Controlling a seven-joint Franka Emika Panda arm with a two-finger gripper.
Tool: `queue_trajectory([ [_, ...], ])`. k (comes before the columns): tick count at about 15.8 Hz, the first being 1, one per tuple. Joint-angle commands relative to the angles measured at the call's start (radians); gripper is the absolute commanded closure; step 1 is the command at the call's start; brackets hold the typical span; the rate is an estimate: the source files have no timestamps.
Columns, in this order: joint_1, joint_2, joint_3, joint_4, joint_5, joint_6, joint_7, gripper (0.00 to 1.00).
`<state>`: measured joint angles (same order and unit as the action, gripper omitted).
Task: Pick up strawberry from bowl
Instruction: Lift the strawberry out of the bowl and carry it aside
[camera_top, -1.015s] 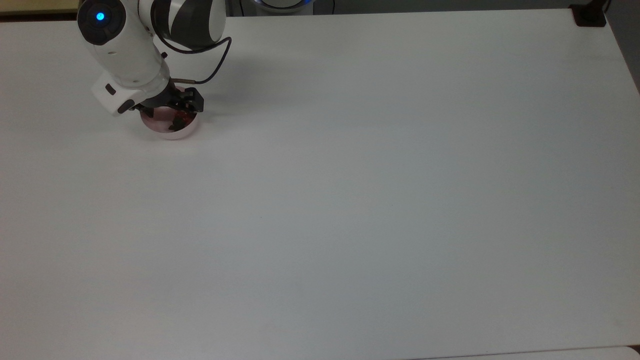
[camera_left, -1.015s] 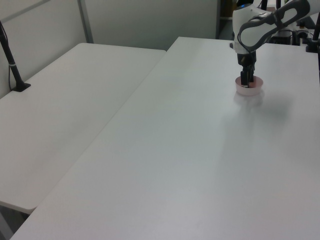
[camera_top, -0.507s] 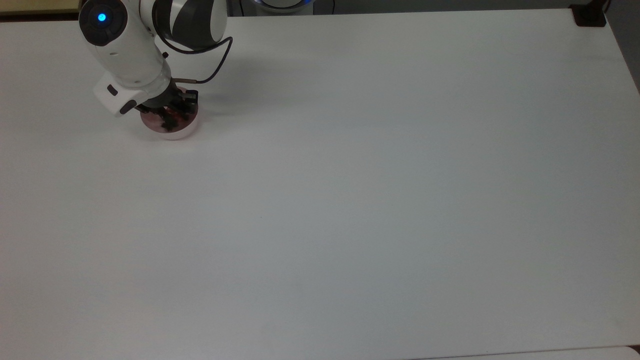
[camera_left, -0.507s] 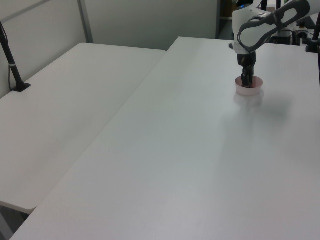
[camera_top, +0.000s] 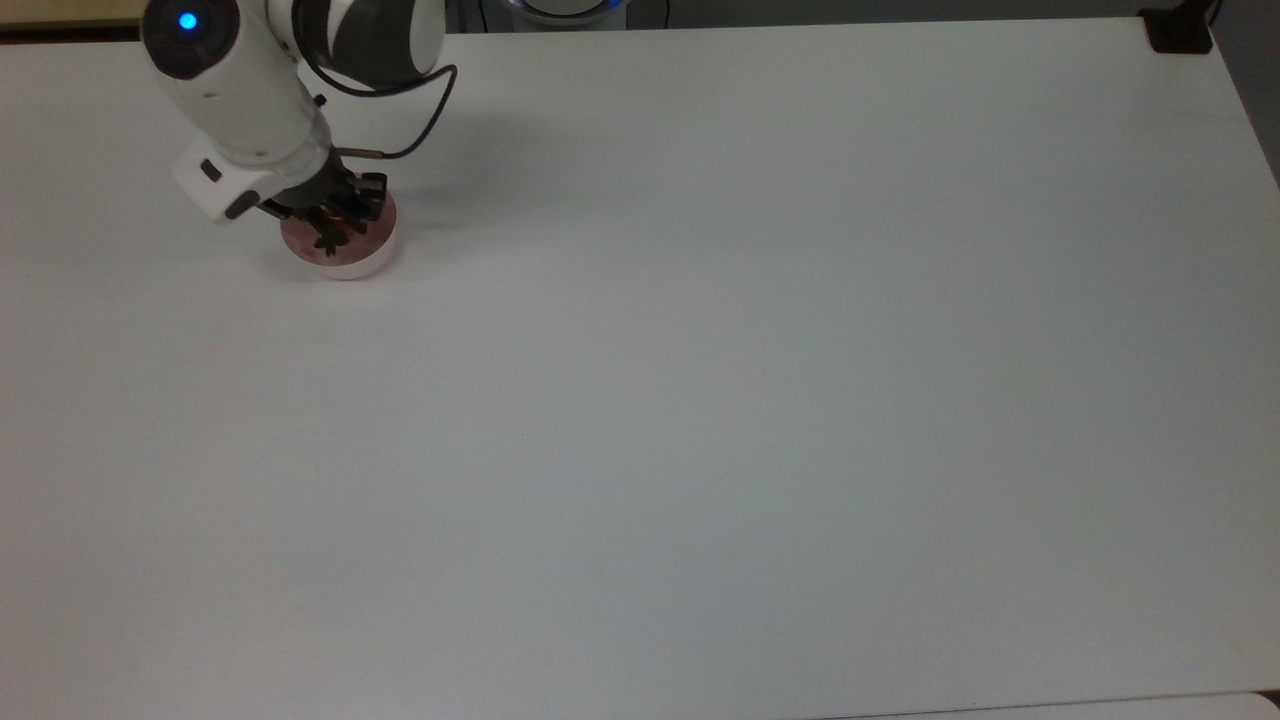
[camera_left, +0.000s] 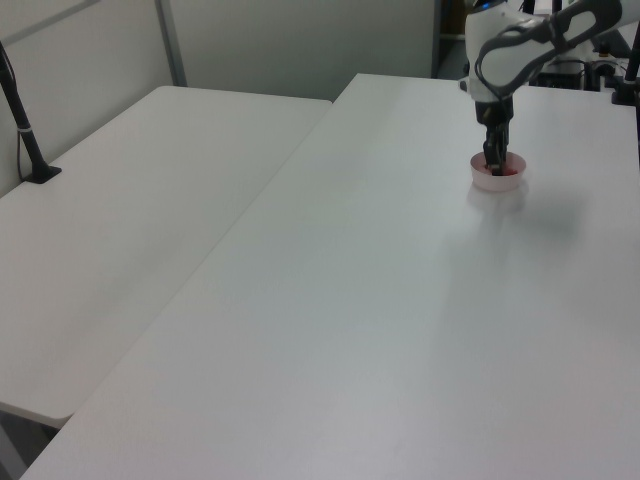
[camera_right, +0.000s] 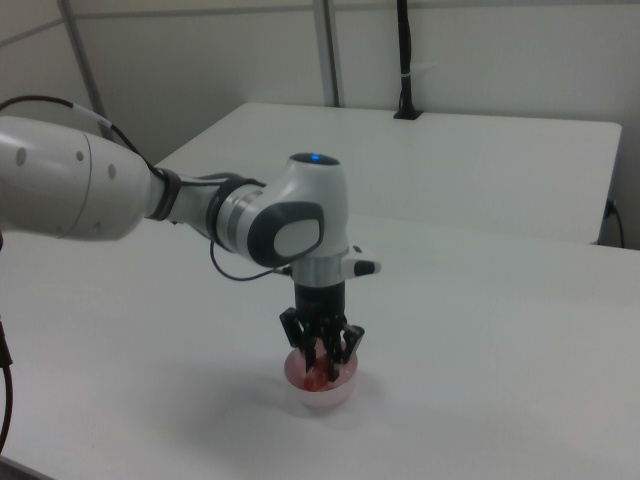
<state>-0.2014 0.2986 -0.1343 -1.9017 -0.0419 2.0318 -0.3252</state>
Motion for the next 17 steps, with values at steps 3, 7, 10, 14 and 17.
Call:
queue_trajectory([
  [3, -0.058, -0.021, -0.011, 0.117, 0.011, -0.082, -0.072, 0.77],
  [7, -0.142, 0.042, -0.016, 0.251, 0.011, -0.076, -0.211, 0.77],
  [10, -0.199, 0.100, -0.016, 0.288, -0.003, -0.049, -0.265, 0.76],
  [14, -0.240, 0.168, -0.016, 0.312, -0.004, 0.025, -0.319, 0.75],
  [17, -0.250, 0.229, -0.016, 0.360, -0.006, 0.047, -0.316, 0.75],
])
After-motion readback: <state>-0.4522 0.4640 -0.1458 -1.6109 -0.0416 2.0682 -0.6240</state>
